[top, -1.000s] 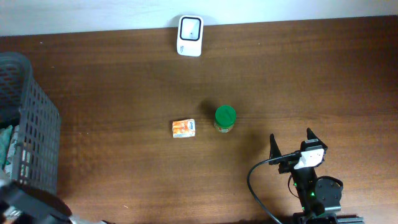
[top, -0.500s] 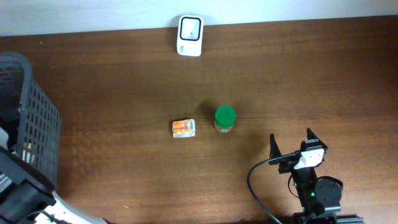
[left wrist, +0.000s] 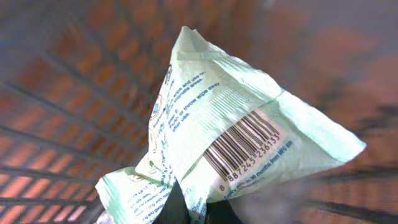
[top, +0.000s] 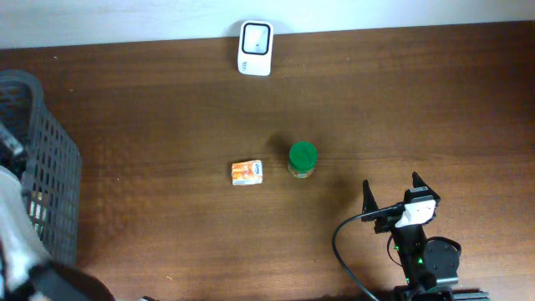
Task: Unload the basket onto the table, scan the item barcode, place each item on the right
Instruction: 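Take the light green wipes packet from the basket and place it on the table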
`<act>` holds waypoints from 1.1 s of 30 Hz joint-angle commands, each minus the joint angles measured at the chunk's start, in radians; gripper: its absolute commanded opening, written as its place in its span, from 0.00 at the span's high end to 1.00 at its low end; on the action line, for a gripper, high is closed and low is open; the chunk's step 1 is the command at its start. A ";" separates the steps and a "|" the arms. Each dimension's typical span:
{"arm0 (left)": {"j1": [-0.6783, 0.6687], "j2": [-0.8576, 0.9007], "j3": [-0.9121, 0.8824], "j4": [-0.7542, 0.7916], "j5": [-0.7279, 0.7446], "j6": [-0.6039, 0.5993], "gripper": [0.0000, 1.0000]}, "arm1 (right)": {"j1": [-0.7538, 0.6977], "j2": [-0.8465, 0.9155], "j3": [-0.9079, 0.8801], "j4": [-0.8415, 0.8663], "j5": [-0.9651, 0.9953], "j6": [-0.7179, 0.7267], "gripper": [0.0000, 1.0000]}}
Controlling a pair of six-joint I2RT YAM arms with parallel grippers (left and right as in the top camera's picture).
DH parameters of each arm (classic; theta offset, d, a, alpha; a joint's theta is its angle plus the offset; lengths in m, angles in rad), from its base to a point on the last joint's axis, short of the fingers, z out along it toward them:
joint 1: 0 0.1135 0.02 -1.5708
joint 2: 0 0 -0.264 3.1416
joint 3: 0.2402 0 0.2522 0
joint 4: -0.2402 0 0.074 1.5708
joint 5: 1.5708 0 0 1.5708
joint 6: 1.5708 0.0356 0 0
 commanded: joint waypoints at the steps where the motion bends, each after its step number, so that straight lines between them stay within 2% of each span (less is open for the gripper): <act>1: -0.089 -0.218 0.010 0.006 0.028 -0.046 1.00 | 0.006 -0.006 -0.005 -0.004 -0.006 0.008 0.02; 3: -0.141 -0.333 0.010 0.002 0.029 -0.116 1.00 | 0.006 -0.006 -0.005 -0.004 -0.006 0.008 0.02; 4: -0.216 -0.421 0.010 -0.023 0.104 -0.131 1.00 | 0.006 -0.006 -0.005 -0.004 -0.006 0.008 0.02; 7: -0.359 -0.452 0.010 -0.121 0.204 -0.141 1.00 | 0.006 -0.006 -0.005 -0.004 -0.006 0.008 0.02; 9: -0.480 -0.422 -0.001 -0.213 0.203 -0.140 1.00 | 0.006 -0.006 -0.005 -0.004 -0.006 0.008 0.02; 12: -0.650 -0.303 -0.030 -0.364 0.200 -0.140 1.00 | 0.006 -0.006 -0.005 -0.004 -0.006 0.008 0.02; 16: -0.787 -0.101 -0.127 -0.386 0.201 -0.152 1.00 | 0.006 -0.006 -0.005 -0.004 -0.006 0.008 0.02; 19: -0.848 0.068 -0.150 -0.373 0.200 -0.370 1.00 | 0.006 -0.006 -0.005 -0.004 -0.006 0.008 0.02; 20: -0.867 0.119 -0.150 -0.365 0.200 -0.406 1.00 | 0.006 -0.006 -0.005 -0.004 -0.006 0.008 0.02; 25: -0.901 0.295 -0.150 -0.328 0.125 -0.455 1.00 | 0.006 -0.006 -0.005 -0.004 -0.006 0.008 0.02; 26: -0.901 0.298 -0.150 -0.328 0.133 -0.454 0.72 | 0.006 -0.006 -0.005 -0.004 -0.006 0.008 0.02; 27: -0.901 0.298 -0.150 -0.328 0.140 -0.454 0.06 | 0.006 -0.006 -0.005 -0.004 -0.006 0.008 0.02; 28: -0.901 0.296 -0.145 -0.331 0.141 -0.454 0.01 | 0.006 -0.006 -0.005 -0.005 -0.006 0.008 0.02; 30: -0.900 0.278 -0.105 -0.363 0.143 -0.454 0.01 | 0.006 -0.006 -0.005 -0.004 -0.006 0.008 0.02; 33: -0.897 0.190 0.074 -0.474 0.118 -0.415 0.01 | 0.006 -0.006 -0.005 -0.004 -0.006 0.008 0.02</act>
